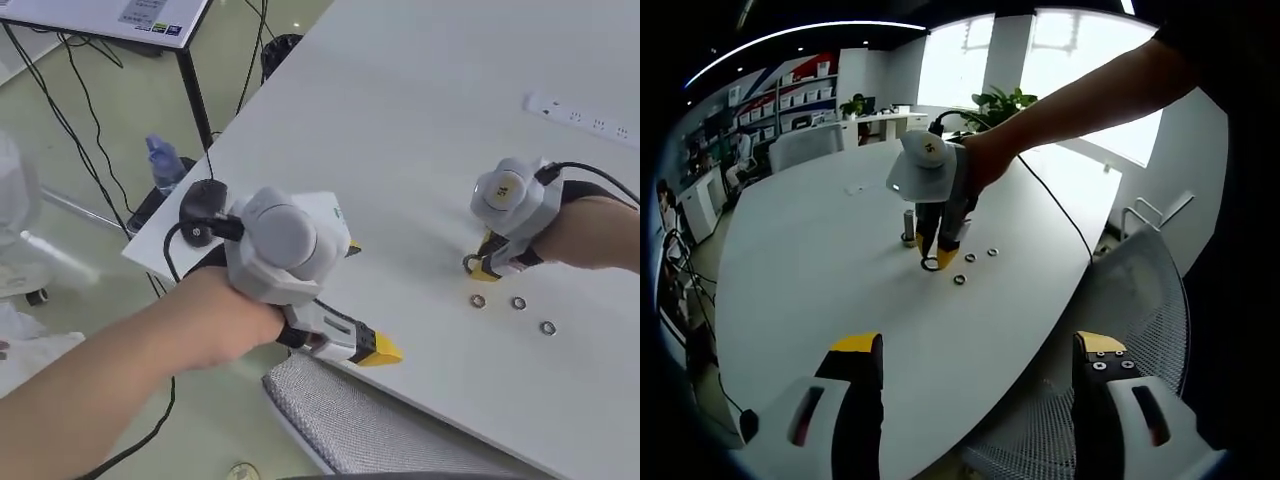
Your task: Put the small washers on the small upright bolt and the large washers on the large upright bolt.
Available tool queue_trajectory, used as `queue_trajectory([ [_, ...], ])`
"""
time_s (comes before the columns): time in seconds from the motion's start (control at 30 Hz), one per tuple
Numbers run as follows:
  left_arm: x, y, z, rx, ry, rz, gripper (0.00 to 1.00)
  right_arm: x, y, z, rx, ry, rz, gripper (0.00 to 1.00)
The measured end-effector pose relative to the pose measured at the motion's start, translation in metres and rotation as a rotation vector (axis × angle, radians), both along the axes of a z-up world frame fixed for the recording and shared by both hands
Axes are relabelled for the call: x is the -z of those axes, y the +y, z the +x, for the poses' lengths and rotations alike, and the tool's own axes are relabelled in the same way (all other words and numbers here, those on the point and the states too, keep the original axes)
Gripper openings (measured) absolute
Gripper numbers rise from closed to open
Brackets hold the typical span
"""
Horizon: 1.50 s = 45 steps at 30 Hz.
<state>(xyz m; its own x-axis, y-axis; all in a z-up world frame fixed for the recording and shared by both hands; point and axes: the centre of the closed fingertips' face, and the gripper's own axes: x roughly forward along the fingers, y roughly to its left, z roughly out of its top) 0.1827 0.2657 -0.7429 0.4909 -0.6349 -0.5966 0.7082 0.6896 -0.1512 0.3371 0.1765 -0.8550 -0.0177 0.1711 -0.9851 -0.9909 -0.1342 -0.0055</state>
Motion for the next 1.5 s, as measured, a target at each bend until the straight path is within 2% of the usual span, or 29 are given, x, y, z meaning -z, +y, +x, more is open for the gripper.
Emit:
queue_trajectory([
  [0.33,-0.001,-0.012,0.004,0.013,-0.004,-0.011,0.77,-0.016,-0.026,0.005,0.043,0.001,-0.004,0.22],
  [0.5,-0.001,-0.015,0.005,0.023,0.004,-0.018,0.77,-0.027,-0.040,0.015,0.080,-0.006,-0.006,0.22],
  [0.6,-0.007,-0.016,0.009,0.013,0.002,-0.045,0.77,-0.031,-0.046,0.023,0.103,-0.013,-0.004,0.22],
  [0.8,-0.006,-0.016,0.015,0.019,-0.007,-0.032,0.78,-0.038,-0.057,0.036,0.130,-0.025,-0.010,0.22],
  [0.97,-0.004,-0.014,0.019,0.011,-0.011,-0.031,0.80,-0.046,-0.055,0.048,0.139,-0.029,-0.004,0.22],
  [1.2,0.001,-0.010,0.024,0.003,-0.015,-0.027,0.84,-0.051,-0.051,0.059,0.159,-0.030,0.006,0.22],
  [1.27,0.004,-0.007,0.025,-0.001,-0.009,-0.018,0.84,-0.052,-0.049,0.061,0.163,-0.027,0.012,0.22],
  [1.5,0.011,-0.005,0.031,0.009,-0.029,0.021,0.86,-0.055,-0.041,0.073,0.163,-0.032,0.026,0.22],
])
